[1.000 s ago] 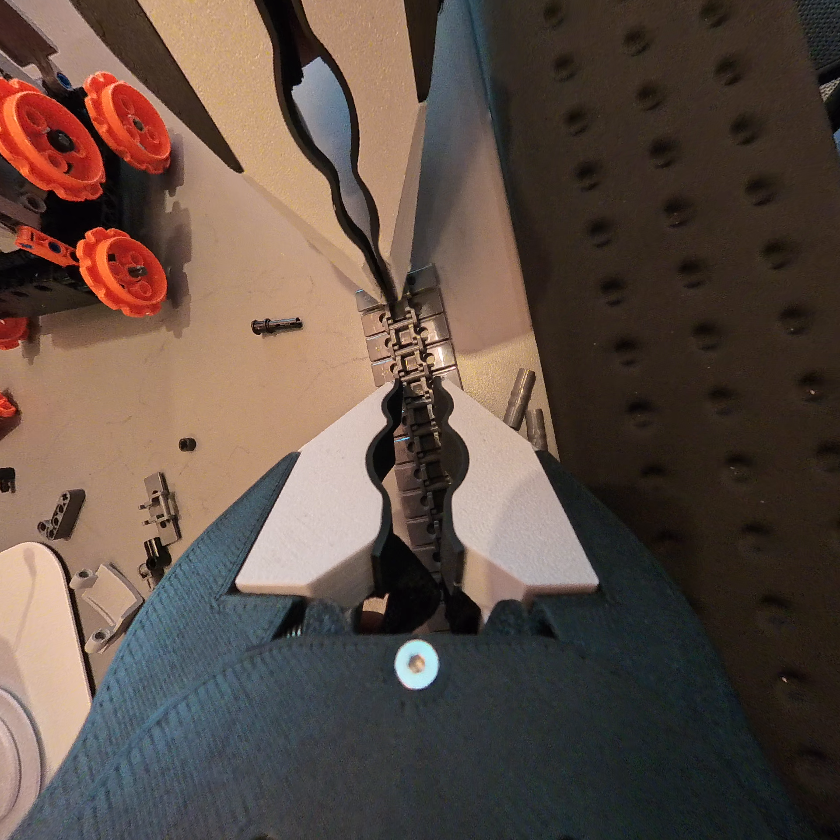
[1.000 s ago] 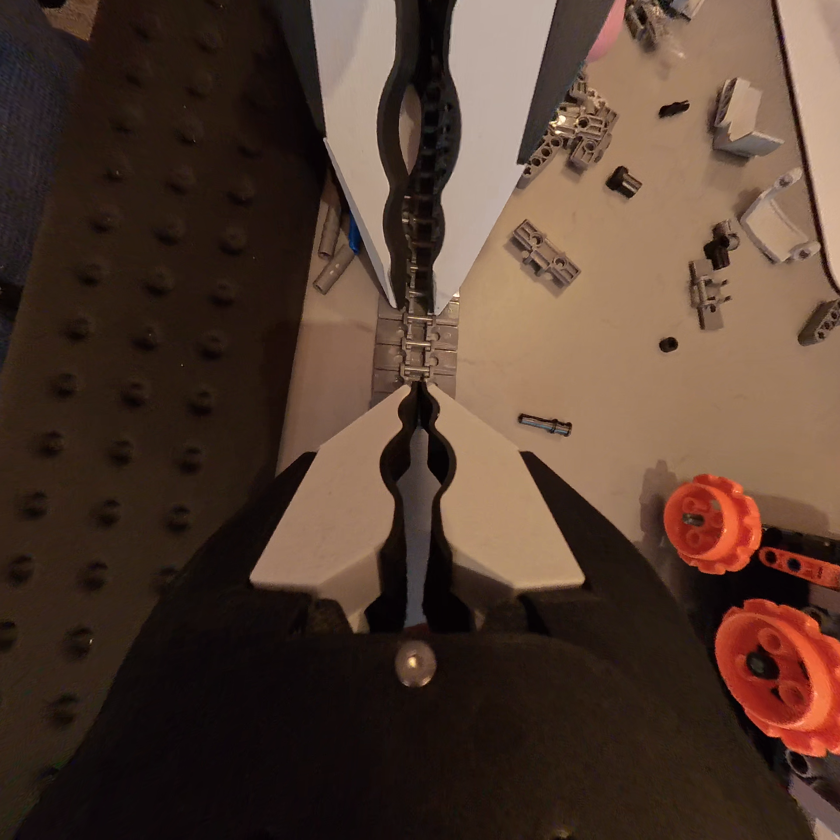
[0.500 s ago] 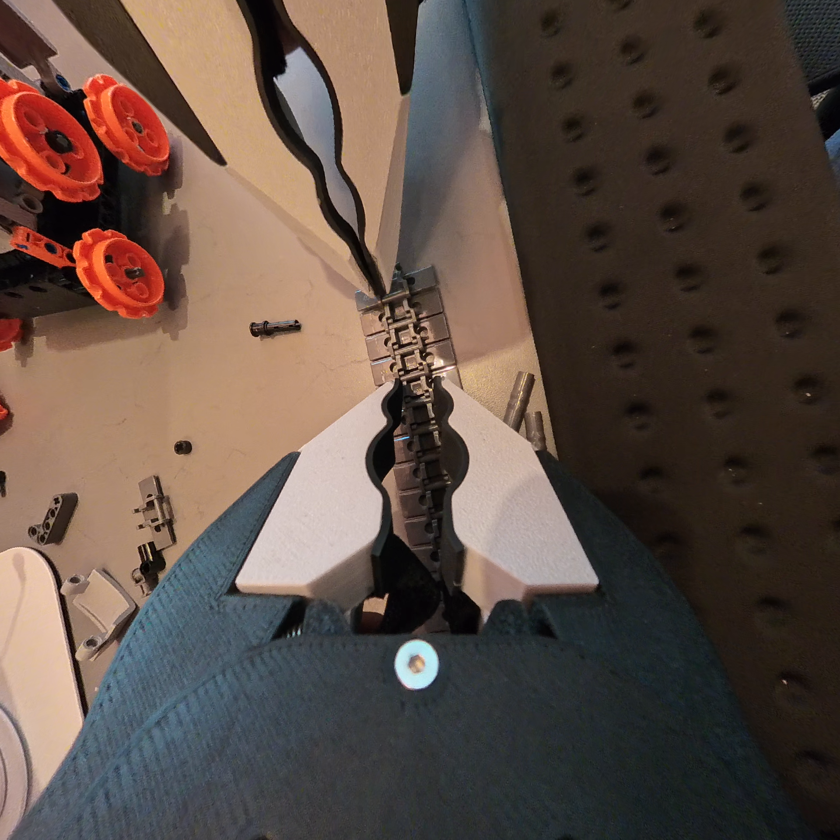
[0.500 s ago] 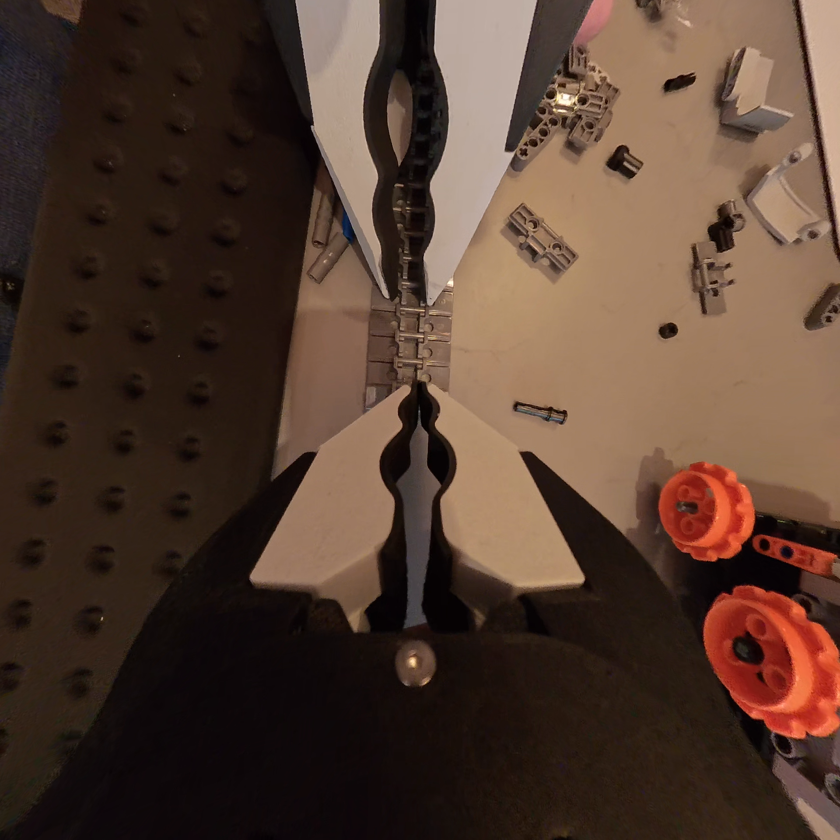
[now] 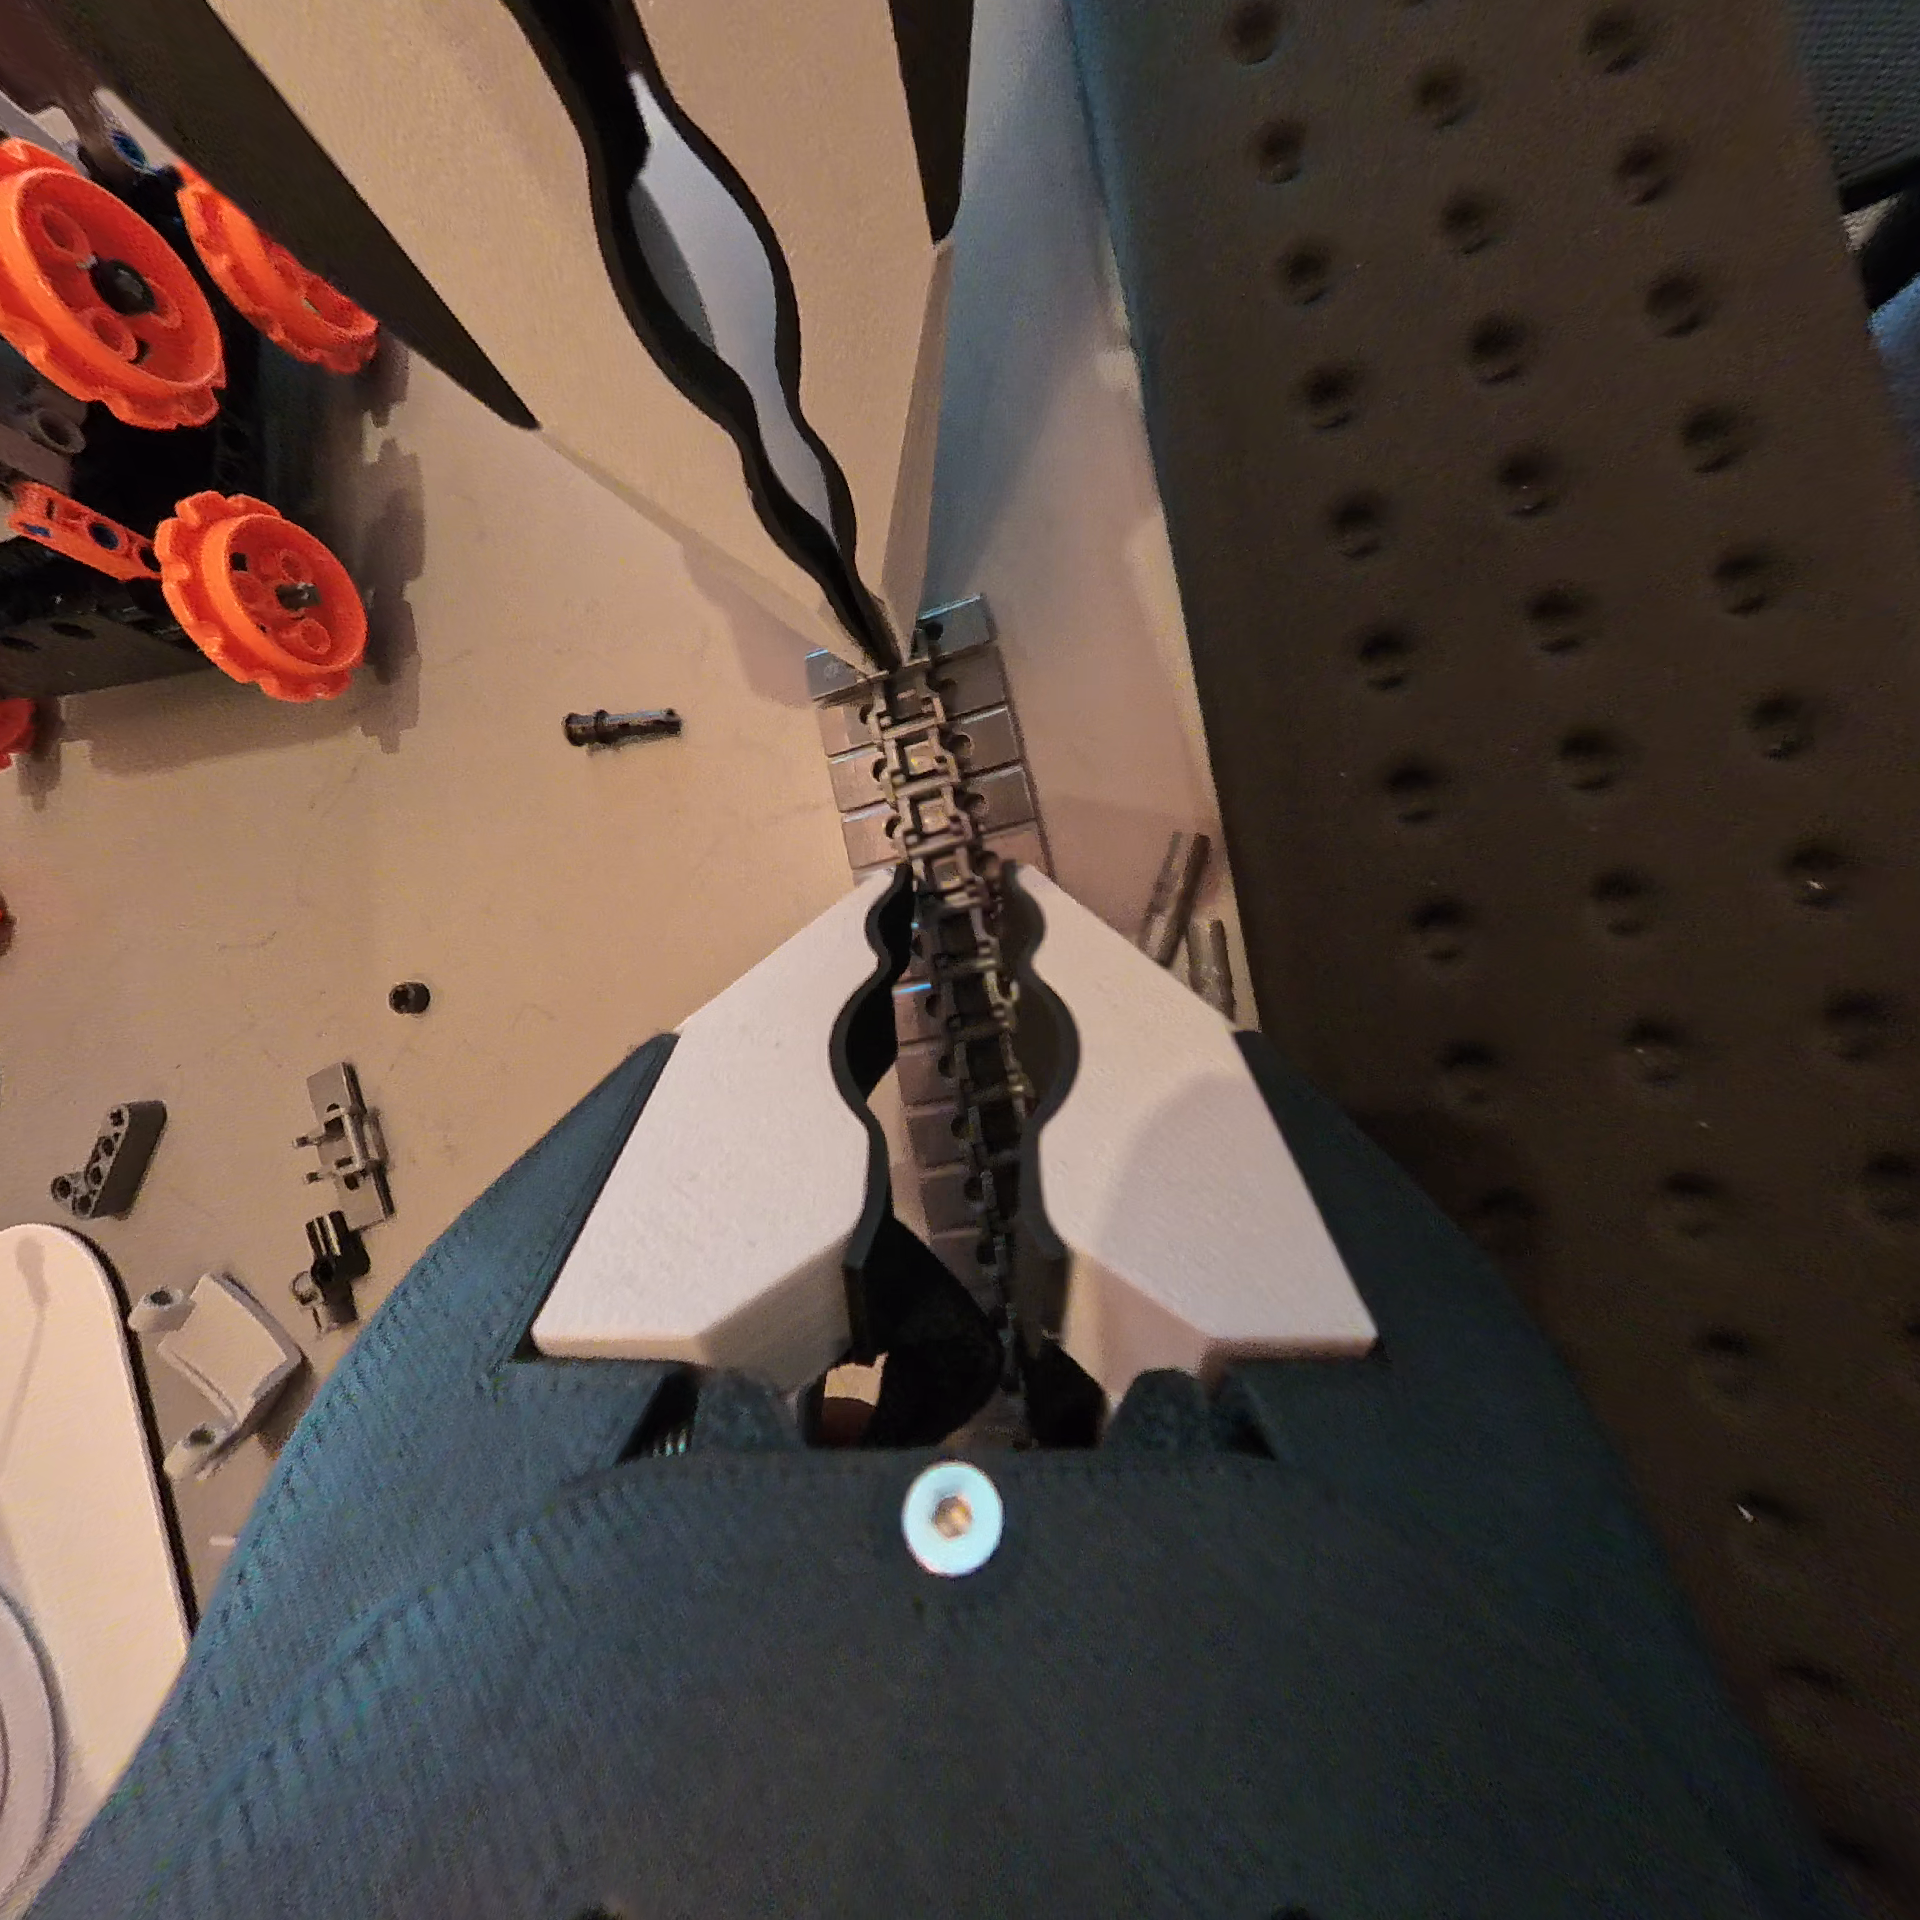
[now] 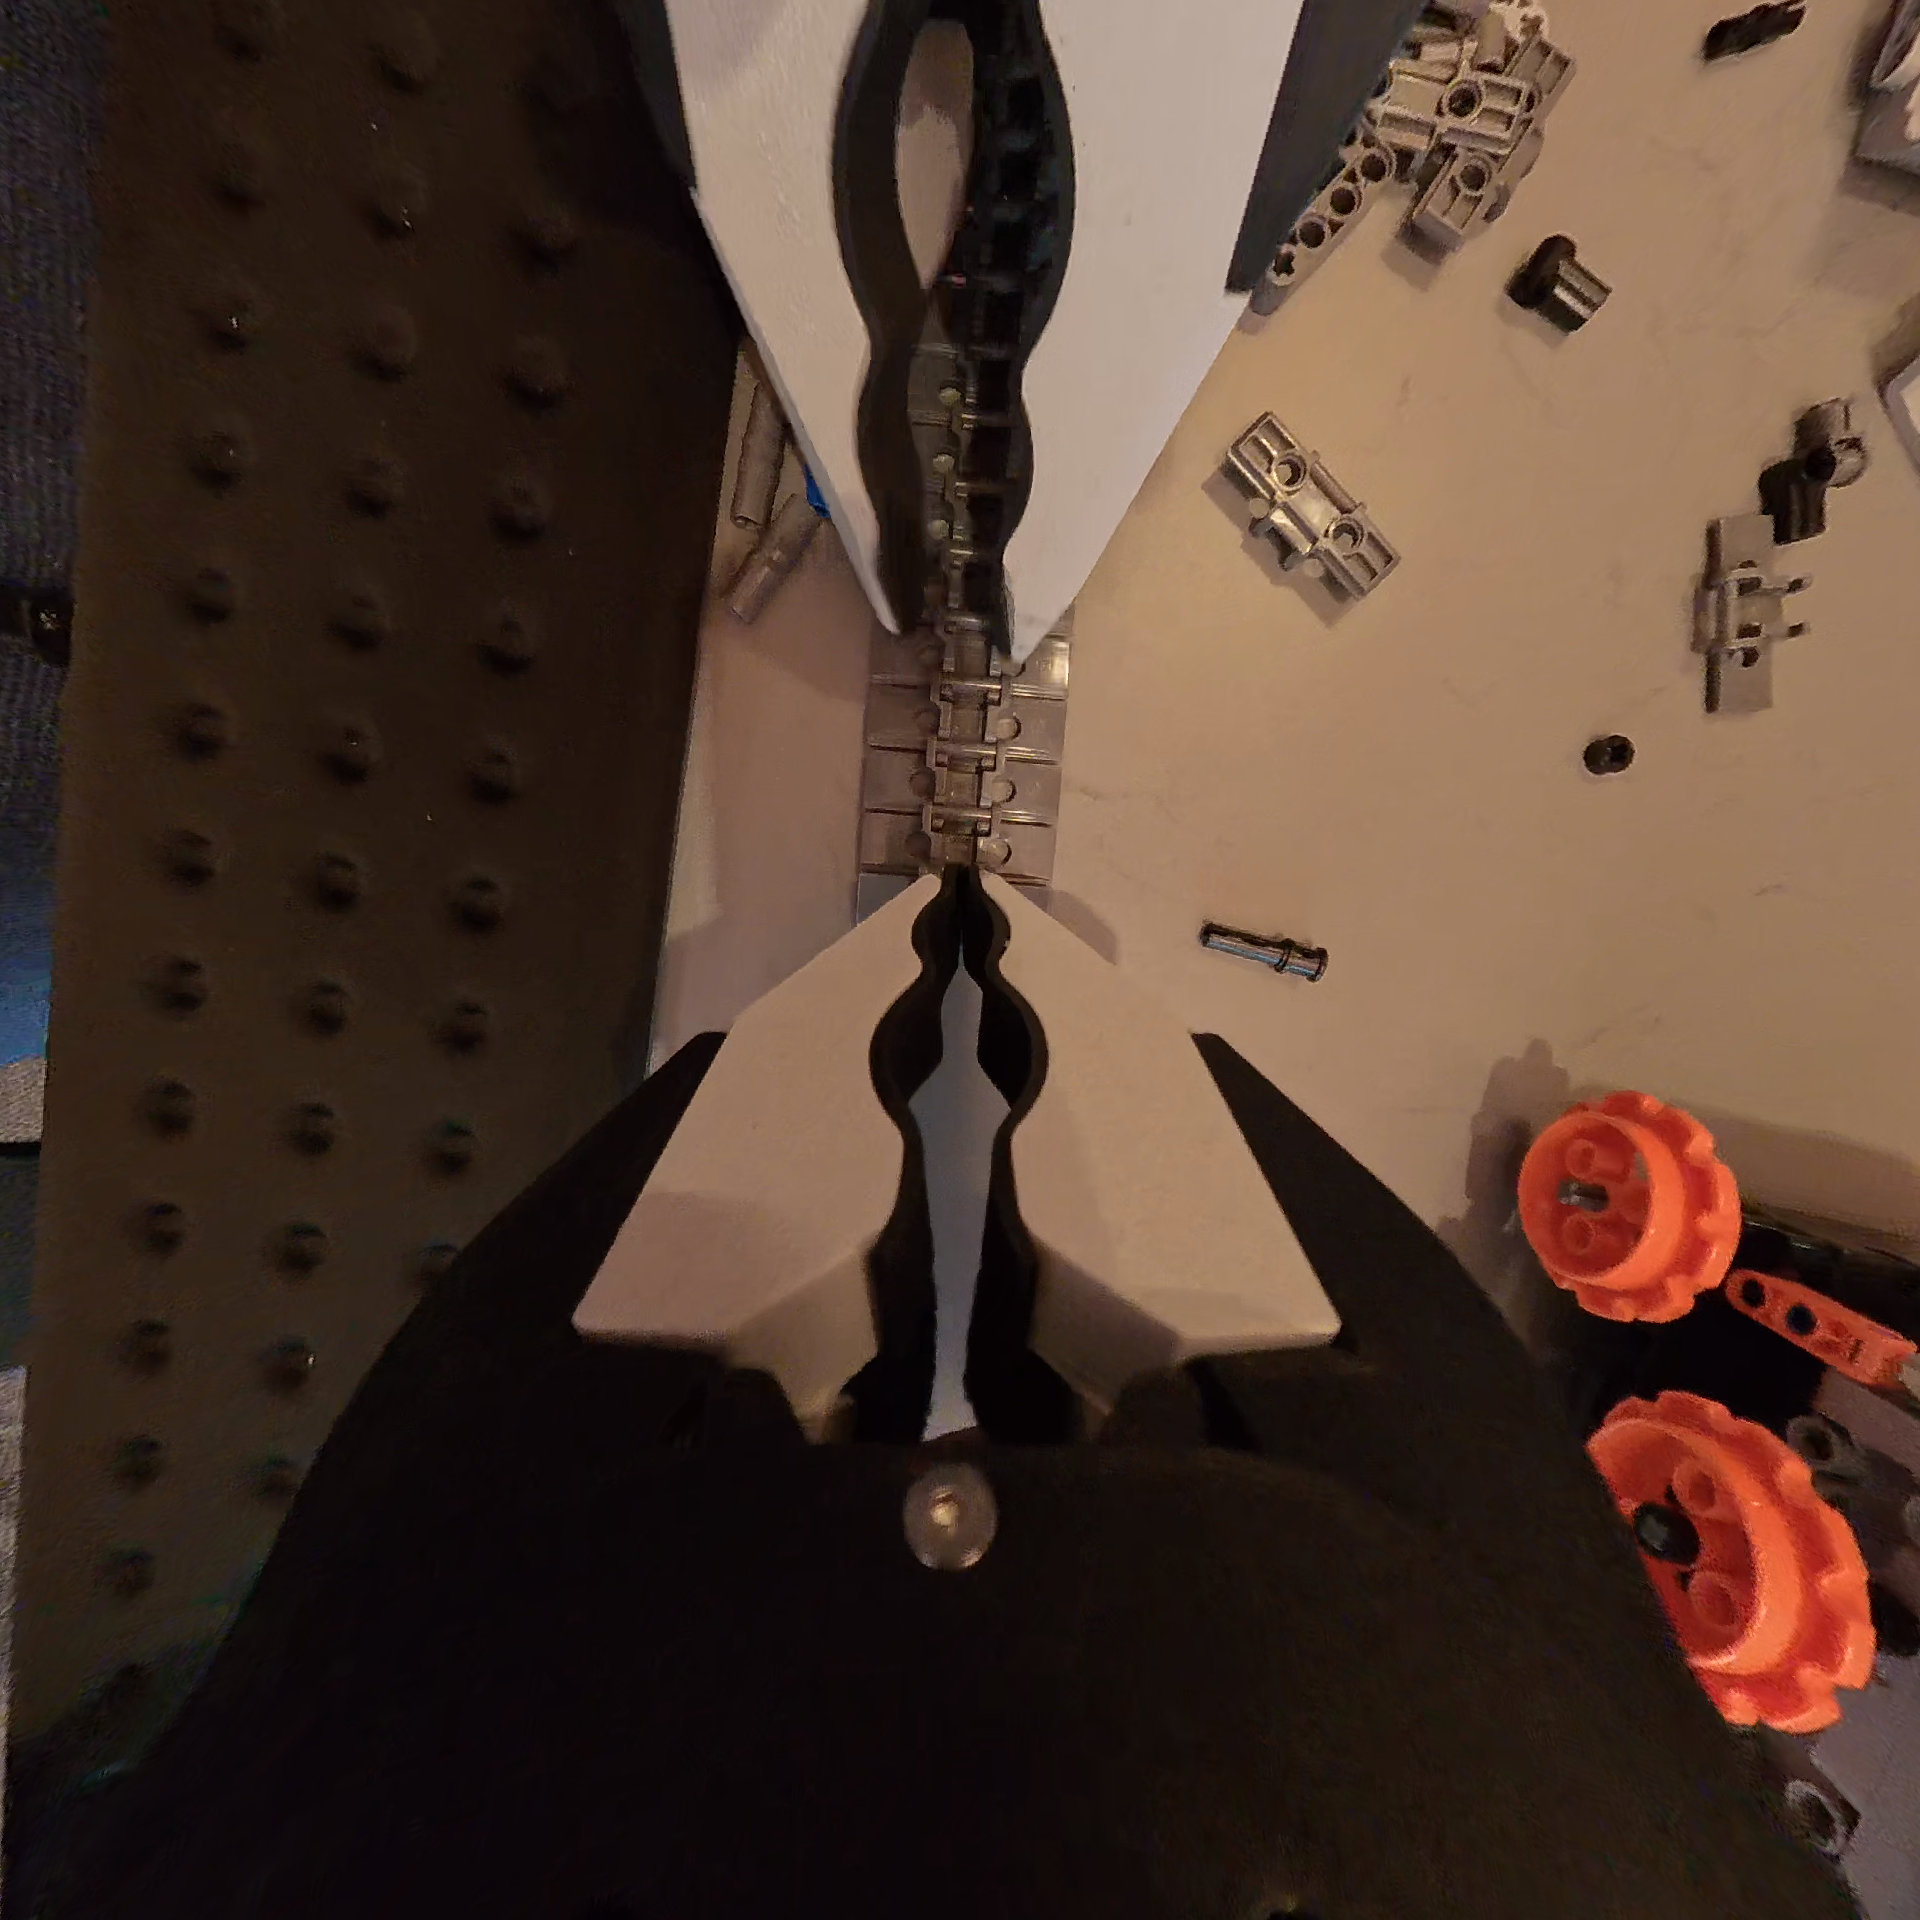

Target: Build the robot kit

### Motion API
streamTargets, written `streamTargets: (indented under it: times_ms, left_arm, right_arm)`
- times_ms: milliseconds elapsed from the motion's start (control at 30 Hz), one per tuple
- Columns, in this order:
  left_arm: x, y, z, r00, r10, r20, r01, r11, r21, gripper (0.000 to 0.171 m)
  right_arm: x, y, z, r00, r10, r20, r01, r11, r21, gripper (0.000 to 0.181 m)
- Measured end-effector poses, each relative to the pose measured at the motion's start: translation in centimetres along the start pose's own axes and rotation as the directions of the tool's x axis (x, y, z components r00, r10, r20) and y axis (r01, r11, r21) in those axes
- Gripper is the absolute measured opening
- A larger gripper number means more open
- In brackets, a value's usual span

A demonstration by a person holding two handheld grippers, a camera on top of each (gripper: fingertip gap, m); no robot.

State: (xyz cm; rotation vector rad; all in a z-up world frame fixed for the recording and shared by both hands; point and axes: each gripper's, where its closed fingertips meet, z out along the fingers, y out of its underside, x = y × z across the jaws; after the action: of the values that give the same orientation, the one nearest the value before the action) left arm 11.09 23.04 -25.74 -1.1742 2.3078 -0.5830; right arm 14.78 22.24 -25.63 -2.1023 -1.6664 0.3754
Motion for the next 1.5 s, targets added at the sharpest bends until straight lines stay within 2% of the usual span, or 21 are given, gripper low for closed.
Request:
streamTargets:
  times_ms: [100,167,367,533,633,700,767,900,1000,1033,1100,1200,1367,1500]
  left_arm:
    - [-0.4,0.8,-1.7,1.0,-0.02,0.023,0.021,1.0,-0.017,0.02]
    - [0.2,1.1,-2.8,0.999,-0.046,-0.014,0.046,0.999,-0.003,0.02]
    - [2.2,3.6,-3.2,0.996,-0.044,-0.078,0.035,0.993,-0.111,0.019]
    - [1.4,4.3,-5.3,0.995,-0.09,-0.049,0.085,0.992,-0.096,0.018]
    - [1.1,4.7,-5.6,0.995,-0.099,-0.031,0.096,0.99,-0.1,0.017]
    - [0.9,4.9,-5.5,0.994,-0.107,-0.028,0.104,0.99,-0.092,0.017]
    - [-0.8,5.1,-5.3,0.992,-0.121,0.039,0.124,0.989,-0.081,0.013]
    - [-3.8,5.4,-4.6,0.975,-0.164,0.148,0.176,0.982,-0.073,0.013]
    - [-5.3,5.1,-3.7,0.963,-0.145,0.226,0.167,0.982,-0.083,0.015]
    - [-4.8,4.8,-3.3,0.97,-0.139,0.201,0.158,0.984,-0.085,0.018]
    - [-4.7,4.3,-2.6,0.97,-0.111,0.218,0.134,0.987,-0.093,0.018]
    - [-4.7,5.0,-2.0,0.964,-0.008,0.267,0.054,0.984,-0.167,0.014]
    - [-5.1,5.1,-1.8,0.943,0.075,0.324,-0.01,0.98,-0.198,0.006]
    - [-5.5,4.9,-1.6,0.936,0.063,0.345,-0.003,0.985,-0.171,0.003]
  right_arm:
    - [0.0,0.1,0.0,1.0,0.01,0.029,-0.009,0.999,-0.032,0.0]
    - [0.0,0.1,0.0,0.999,0.005,0.037,-0.002,0.998,-0.07,0.0]
    - [-0.1,0.2,0.1,0.998,0.001,0.06,0.011,0.978,-0.206,0.0]
    - [-0.1,0.3,0.2,0.997,-0.014,0.076,0.039,0.94,-0.339,0.0]
    - [0.0,0.3,0.2,0.997,-0.01,0.076,0.037,0.932,-0.361,0.0]
    - [0.0,0.3,0.2,0.997,0.0,0.072,0.023,0.945,-0.325,0.0]
    - [0.4,0.6,-0.1,0.999,0.014,0.038,-0.003,0.957,-0.29,0.0]
    - [0.8,-1.1,-1.7,0.998,0.056,-0.013,-0.057,0.991,-0.118,0.007]
    - [3.1,-2.4,-2.7,0.986,0.107,-0.127,-0.108,0.994,-0.005,0.01]
    - [3.7,-2.5,-2.6,0.98,0.121,-0.157,-0.12,0.993,0.015,0.012]
    - [4.4,-2.6,-1.7,0.974,0.132,-0.184,-0.128,0.991,0.033,0.01]
    - [4.6,-3.0,-0.5,0.971,0.123,-0.203,-0.111,0.991,0.068,0.011]
    - [4.9,-3.3,0.5,0.967,0.126,-0.22,-0.105,0.989,0.105,0.011]
    - [5.6,-3.0,0.5,0.957,0.159,-0.242,-0.128,0.982,0.138,0.011]
